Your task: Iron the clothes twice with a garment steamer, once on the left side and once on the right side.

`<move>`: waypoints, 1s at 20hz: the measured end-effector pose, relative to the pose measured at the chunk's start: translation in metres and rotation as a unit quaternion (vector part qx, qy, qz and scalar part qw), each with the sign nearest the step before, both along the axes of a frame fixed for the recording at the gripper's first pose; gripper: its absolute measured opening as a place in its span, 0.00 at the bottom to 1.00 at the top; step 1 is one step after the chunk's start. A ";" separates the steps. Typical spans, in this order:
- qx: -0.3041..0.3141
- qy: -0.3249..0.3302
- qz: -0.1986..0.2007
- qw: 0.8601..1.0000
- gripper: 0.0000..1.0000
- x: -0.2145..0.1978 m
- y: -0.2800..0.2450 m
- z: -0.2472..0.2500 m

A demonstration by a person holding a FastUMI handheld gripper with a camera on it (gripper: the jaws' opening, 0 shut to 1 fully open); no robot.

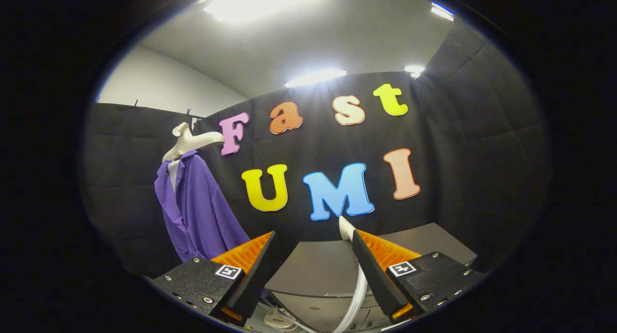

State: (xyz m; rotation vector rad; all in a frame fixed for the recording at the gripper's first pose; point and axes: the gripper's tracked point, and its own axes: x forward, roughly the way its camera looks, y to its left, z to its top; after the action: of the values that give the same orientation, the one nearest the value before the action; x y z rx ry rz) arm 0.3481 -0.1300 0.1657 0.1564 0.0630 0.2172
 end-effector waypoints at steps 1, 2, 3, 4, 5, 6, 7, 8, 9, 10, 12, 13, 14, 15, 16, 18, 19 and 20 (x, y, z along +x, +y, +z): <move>0.009 0.007 0.002 1.000 0.95 0.015 -0.006 -0.001; 0.021 0.016 0.005 1.000 0.95 0.029 -0.012 -0.004; 0.033 0.024 0.005 0.999 0.95 0.043 -0.019 -0.007; 0.042 0.032 -0.001 0.999 0.95 0.056 -0.028 -0.010; 0.052 0.037 -0.011 0.998 0.95 0.071 -0.040 -0.013; 0.062 0.042 -0.019 0.997 0.95 0.086 -0.048 -0.018; 0.073 0.048 -0.020 0.996 0.95 0.100 -0.054 -0.023; 0.081 0.056 -0.022 0.995 0.95 0.113 -0.058 -0.029; 0.089 0.065 -0.022 0.994 0.95 0.126 -0.061 -0.036; 0.096 0.075 -0.022 0.992 0.95 0.139 -0.064 -0.044; 0.110 0.096 -0.014 0.989 0.95 0.164 -0.061 -0.058; 0.113 0.109 -0.007 0.988 0.95 0.175 -0.058 -0.065; 0.116 0.123 0.003 0.986 0.95 0.185 -0.051 -0.074; 0.118 0.139 0.017 0.983 0.95 0.194 -0.044 -0.082; 0.120 0.152 0.024 0.981 0.95 0.202 -0.039 -0.091; 0.111 0.176 0.023 0.978 0.95 0.218 -0.039 -0.110; 0.102 0.186 0.021 0.977 0.95 0.228 -0.040 -0.120; 0.096 0.198 0.021 0.975 0.95 0.232 -0.041 -0.130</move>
State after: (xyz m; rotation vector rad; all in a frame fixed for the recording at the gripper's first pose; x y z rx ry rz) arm 0.5796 -0.1715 0.0356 0.3896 0.4439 0.2313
